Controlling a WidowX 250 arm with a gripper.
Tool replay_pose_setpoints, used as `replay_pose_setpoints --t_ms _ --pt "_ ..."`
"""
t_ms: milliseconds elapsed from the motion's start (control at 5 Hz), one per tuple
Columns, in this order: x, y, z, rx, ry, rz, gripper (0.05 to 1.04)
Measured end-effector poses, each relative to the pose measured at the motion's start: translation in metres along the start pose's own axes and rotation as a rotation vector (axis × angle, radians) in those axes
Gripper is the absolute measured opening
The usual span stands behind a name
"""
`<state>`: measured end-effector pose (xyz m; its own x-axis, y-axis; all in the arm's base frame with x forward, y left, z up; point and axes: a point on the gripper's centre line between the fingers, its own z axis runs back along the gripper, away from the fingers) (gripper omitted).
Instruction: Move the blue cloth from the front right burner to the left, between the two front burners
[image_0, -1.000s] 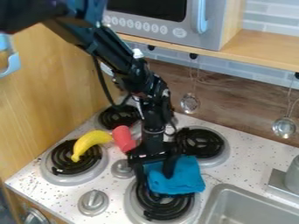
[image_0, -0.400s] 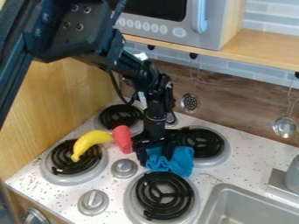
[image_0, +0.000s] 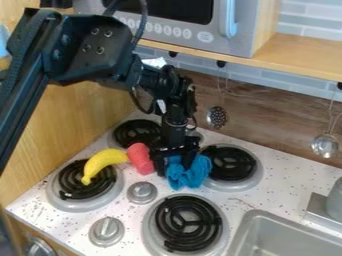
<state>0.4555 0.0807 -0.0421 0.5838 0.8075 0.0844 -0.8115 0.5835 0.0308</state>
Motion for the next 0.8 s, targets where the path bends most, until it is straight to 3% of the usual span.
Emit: replay_pose_setpoints --t_ms 200,400,800 --pt "0.021 -0.009 0.006 -0.040 -0.047 0.048 1.001" --pt "0.016 -0.004 -0.003 -0.034 -0.040 0.048 1.001" --pt "-0.019 0.022 -0.005 -0.007 -0.018 0.003 1.001"
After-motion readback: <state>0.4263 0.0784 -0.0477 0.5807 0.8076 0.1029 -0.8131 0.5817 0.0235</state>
